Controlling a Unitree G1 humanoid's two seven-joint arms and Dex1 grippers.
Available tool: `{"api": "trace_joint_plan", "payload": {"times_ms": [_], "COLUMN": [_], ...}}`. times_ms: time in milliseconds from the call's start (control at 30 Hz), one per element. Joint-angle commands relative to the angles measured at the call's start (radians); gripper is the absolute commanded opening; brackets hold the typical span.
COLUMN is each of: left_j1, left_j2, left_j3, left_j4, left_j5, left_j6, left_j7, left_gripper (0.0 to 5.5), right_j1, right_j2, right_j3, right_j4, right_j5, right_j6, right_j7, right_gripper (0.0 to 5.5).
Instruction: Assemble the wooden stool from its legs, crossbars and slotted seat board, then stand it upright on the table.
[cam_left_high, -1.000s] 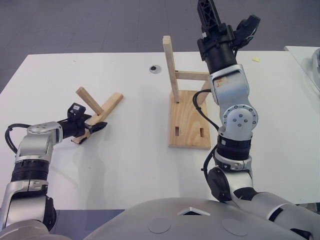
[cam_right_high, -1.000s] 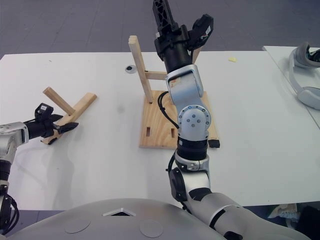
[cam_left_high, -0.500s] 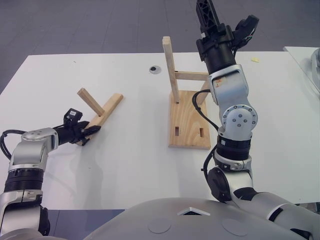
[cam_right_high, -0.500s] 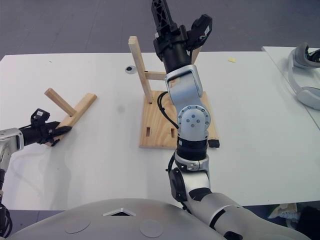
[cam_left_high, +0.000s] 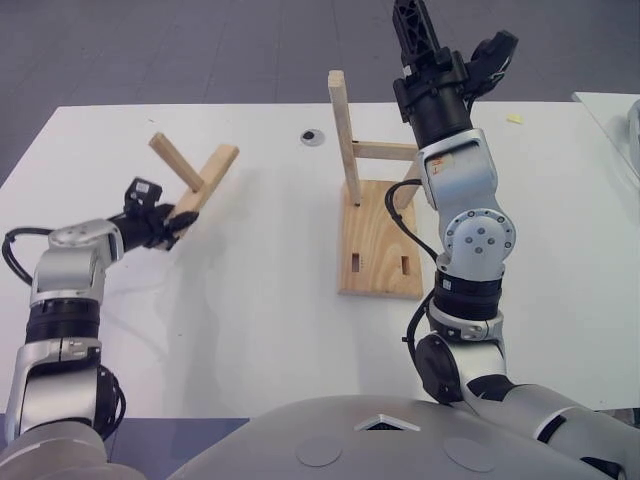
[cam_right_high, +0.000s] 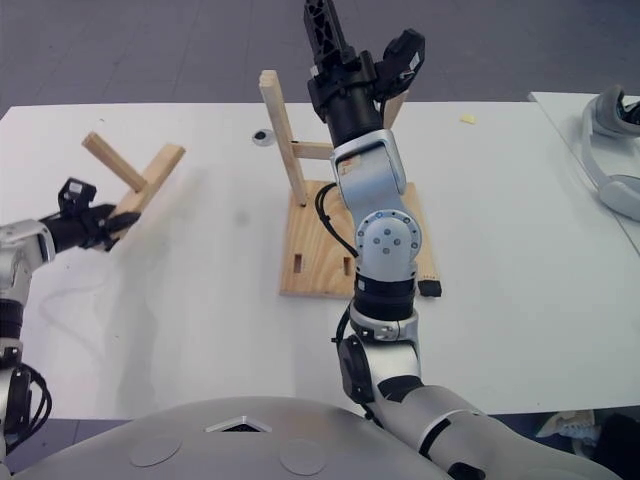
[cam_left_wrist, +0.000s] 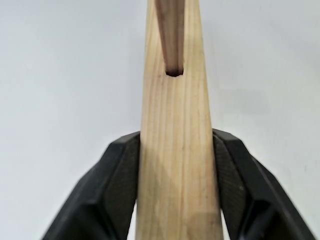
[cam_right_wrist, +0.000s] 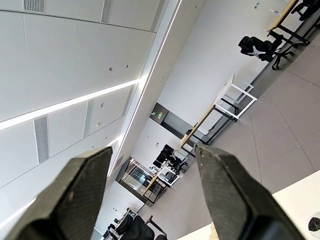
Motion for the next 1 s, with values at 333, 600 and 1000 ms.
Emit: {"api": "trace_joint_plan", "payload": {"times_ms": [333,600,1000], "left_j1": [-0.416,-0.391,-0.348], "left_j2": [-0.095,-0.122,-0.171], "left_j3": [-0.045,-0.052,-0.101], "left_j4": [-0.221,-0.338,-0.499], "left_j5": [-0.062,-0.092,-0.187], "left_j6": [0.048,0.116,0.210], "left_j7": [-0.009,0.006,-0.031], "left_gripper": [2.03,2.03,2.03], "right_j1": [-0.085,-0.067,-0.098], "right_j2": [-0.049,-0.007,0.023], "right_j3": [0.016,-0.001,-0.084], "right_j4": [-0.012,-0.014,0.000], "right_j5": [-0.144,-0.127,0.006], "right_j6": [0.082,0.112,0.151], "right_j7": [0.063,0.058,0.017], "right_gripper": [4.53,4.76,4.76]}}
